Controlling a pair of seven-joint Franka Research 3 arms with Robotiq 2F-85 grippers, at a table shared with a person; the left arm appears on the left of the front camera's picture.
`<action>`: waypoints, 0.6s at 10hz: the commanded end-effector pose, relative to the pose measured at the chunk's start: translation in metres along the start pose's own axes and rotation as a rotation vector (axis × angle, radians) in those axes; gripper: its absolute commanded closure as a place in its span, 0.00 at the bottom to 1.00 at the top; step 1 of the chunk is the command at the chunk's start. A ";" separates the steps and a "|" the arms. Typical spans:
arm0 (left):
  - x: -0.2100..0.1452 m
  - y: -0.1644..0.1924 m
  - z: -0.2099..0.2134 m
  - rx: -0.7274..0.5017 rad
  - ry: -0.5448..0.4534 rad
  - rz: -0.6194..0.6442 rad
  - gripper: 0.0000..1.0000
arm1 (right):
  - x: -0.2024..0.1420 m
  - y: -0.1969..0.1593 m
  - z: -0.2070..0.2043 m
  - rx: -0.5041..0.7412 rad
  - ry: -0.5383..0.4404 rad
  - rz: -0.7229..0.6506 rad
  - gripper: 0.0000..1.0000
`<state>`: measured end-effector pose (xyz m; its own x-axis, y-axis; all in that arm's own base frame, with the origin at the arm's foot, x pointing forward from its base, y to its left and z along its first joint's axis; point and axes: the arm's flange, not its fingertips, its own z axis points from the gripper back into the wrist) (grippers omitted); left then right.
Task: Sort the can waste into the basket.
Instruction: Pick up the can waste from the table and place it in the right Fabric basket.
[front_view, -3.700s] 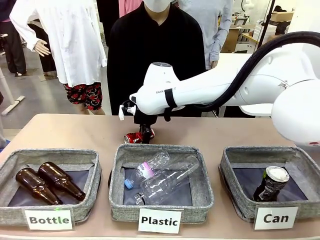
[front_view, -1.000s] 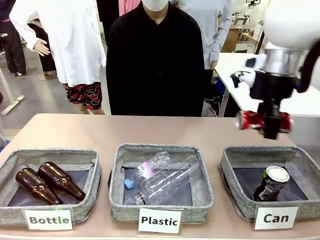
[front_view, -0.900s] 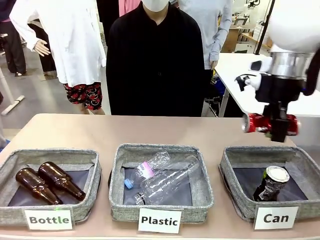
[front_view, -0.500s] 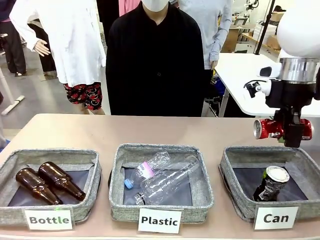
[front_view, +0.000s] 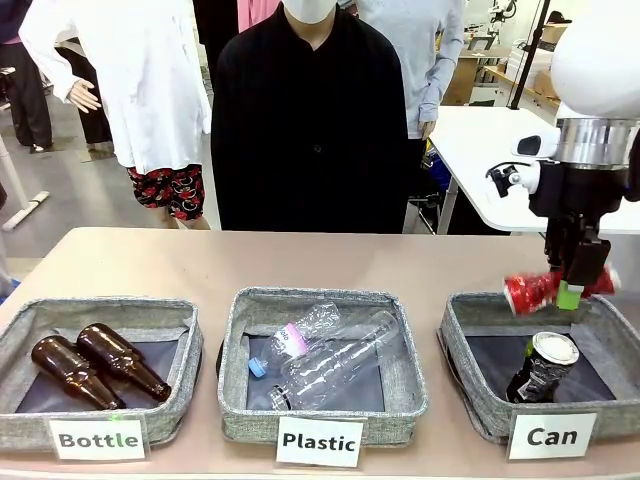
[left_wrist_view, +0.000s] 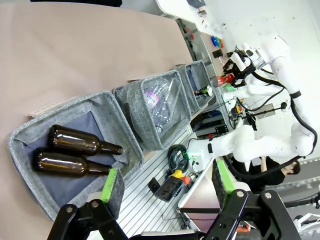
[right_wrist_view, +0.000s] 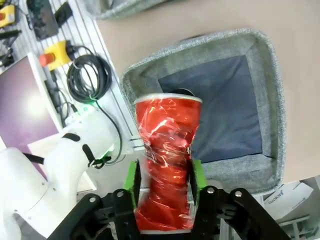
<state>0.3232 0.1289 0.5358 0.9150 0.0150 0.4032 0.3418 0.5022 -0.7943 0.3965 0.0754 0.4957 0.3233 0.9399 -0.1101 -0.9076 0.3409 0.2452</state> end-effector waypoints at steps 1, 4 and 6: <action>0.000 0.000 0.000 -0.006 0.006 -0.008 0.08 | -0.003 -0.002 0.001 -0.024 -0.054 -0.019 0.08; 0.000 0.000 0.000 -0.006 0.006 -0.008 0.08 | -0.006 -0.004 0.000 -0.039 -0.091 -0.020 0.00; 0.000 0.000 0.000 -0.006 0.006 -0.008 0.08 | -0.004 -0.008 -0.004 -0.023 -0.119 -0.036 0.00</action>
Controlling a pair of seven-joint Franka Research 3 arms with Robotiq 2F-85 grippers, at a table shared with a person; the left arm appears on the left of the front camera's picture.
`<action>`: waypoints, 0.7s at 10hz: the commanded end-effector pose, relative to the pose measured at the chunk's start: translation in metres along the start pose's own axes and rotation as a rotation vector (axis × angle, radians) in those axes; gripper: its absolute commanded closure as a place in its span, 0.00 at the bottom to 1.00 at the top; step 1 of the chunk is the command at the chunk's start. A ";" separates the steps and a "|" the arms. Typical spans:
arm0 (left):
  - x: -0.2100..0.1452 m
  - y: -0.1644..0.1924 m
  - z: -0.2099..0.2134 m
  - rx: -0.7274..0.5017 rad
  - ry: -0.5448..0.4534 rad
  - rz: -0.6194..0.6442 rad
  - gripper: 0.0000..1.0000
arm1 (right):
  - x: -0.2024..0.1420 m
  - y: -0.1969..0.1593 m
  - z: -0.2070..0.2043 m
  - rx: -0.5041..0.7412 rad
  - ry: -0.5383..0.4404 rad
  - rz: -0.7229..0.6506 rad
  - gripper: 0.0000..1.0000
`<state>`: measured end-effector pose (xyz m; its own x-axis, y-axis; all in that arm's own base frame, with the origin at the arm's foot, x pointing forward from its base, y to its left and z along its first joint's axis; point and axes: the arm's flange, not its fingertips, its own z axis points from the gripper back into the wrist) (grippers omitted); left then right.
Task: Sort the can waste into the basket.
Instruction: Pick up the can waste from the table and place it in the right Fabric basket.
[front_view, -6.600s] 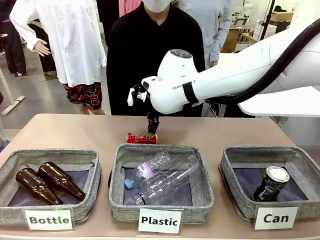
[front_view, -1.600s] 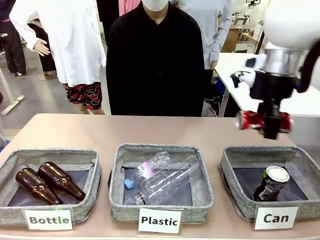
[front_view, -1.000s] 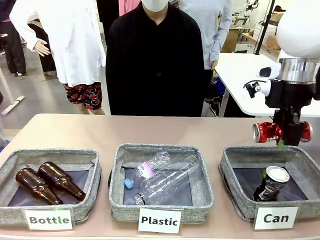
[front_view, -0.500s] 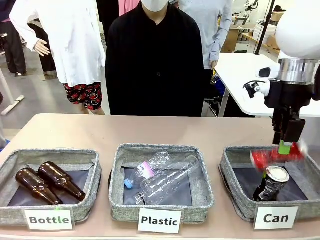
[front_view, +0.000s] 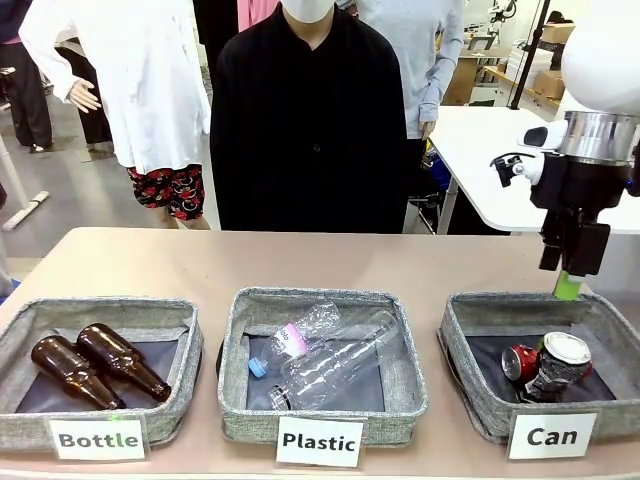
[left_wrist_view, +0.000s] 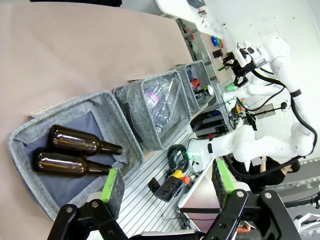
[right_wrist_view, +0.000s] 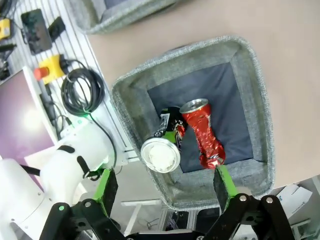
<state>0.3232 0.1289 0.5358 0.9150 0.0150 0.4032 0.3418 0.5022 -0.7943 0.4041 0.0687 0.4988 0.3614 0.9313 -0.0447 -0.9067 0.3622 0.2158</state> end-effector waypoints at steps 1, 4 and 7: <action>0.000 0.000 0.000 -0.006 0.006 -0.008 0.08 | 0.002 -0.001 -0.008 0.028 -0.083 -0.047 0.00; 0.000 0.000 0.000 -0.006 0.006 -0.008 0.08 | 0.006 -0.009 0.008 0.354 -0.768 -0.475 0.00; 0.000 0.000 0.000 -0.006 0.006 -0.008 0.08 | -0.034 -0.032 0.003 0.583 -1.499 -1.016 0.00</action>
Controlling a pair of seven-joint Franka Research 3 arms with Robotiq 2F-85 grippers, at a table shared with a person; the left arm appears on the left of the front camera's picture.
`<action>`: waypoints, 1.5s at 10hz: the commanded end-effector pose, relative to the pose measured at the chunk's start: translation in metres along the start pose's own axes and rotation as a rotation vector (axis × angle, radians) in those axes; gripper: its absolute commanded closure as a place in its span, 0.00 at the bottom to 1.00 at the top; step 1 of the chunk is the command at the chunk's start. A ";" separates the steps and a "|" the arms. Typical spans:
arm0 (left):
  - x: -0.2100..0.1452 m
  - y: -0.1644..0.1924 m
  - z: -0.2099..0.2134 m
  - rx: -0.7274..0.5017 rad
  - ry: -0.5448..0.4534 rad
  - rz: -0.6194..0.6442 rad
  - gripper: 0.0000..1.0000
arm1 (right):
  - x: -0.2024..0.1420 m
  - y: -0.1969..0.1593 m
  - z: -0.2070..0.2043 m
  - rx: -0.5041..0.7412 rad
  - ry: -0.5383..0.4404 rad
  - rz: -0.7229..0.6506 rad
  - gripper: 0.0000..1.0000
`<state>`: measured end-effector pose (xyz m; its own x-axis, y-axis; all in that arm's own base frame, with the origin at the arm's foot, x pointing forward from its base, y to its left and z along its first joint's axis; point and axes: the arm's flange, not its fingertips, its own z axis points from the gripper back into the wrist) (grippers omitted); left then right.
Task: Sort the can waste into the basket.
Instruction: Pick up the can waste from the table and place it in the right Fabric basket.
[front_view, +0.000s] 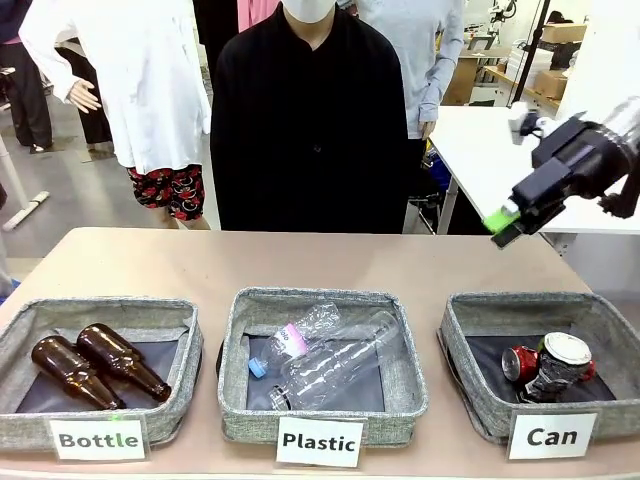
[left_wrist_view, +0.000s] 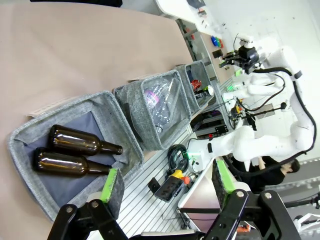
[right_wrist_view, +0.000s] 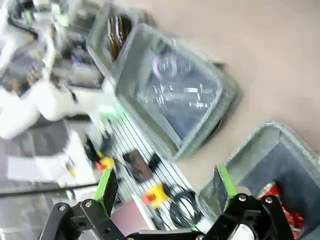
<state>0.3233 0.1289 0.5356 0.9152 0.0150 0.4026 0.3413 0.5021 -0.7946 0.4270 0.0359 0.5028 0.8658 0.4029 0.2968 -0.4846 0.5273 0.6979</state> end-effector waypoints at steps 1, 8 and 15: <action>0.000 0.000 0.001 -0.006 0.005 -0.008 0.08 | -0.027 -0.017 0.010 0.278 -0.979 -0.417 0.00; 0.000 0.000 0.001 -0.006 0.005 -0.008 0.08 | -0.093 -0.068 0.036 0.254 -0.657 -0.435 0.00; 0.000 0.000 0.001 -0.006 0.005 -0.008 0.08 | -0.093 -0.068 0.036 0.254 -0.657 -0.435 0.00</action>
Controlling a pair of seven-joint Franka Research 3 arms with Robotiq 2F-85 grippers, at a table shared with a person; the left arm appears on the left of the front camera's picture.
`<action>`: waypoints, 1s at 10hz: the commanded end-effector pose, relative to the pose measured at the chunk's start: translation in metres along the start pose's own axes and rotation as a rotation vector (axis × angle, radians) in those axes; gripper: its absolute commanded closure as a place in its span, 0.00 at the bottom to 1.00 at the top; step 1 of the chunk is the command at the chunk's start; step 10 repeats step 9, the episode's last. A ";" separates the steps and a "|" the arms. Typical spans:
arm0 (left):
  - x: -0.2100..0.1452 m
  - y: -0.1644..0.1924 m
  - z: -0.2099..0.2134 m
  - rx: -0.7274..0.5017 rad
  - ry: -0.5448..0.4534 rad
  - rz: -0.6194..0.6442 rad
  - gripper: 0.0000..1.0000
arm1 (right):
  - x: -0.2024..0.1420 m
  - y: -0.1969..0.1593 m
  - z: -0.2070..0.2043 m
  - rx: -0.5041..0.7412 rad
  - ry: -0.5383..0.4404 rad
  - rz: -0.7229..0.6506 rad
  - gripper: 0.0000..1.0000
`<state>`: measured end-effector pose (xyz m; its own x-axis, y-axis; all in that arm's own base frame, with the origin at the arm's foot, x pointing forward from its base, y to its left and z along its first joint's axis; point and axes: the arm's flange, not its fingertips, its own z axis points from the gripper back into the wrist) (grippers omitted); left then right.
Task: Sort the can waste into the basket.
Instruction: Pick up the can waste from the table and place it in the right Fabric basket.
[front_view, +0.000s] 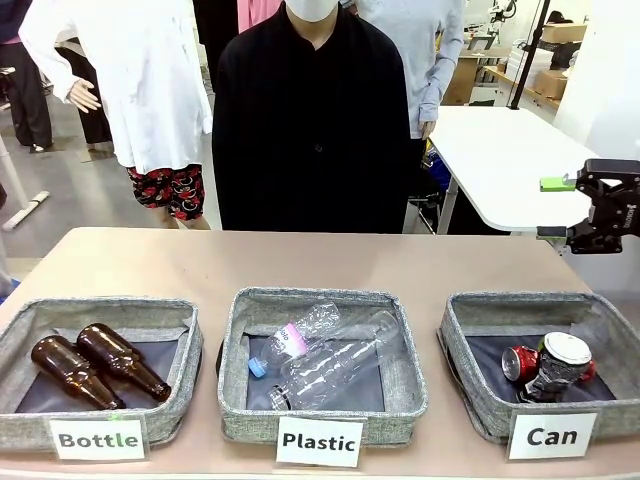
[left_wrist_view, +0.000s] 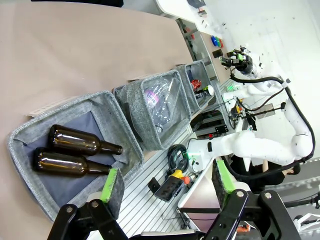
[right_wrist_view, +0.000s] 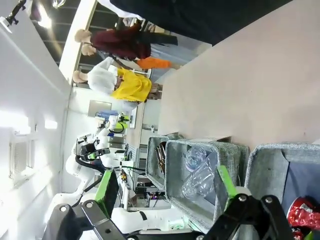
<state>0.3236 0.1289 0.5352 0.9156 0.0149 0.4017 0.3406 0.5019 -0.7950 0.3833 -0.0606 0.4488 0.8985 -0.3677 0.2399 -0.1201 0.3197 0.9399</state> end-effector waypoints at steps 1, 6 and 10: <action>-0.001 -0.001 0.001 -0.006 0.005 -0.009 0.08 | 0.003 0.001 0.003 -0.001 0.012 -0.006 0.00; -0.001 -0.001 0.001 -0.006 0.005 -0.009 0.08 | 0.003 0.001 0.003 -0.001 0.012 -0.006 0.00; -0.001 -0.001 0.001 -0.006 0.005 -0.009 0.08 | 0.003 0.001 0.003 -0.001 0.012 -0.006 0.00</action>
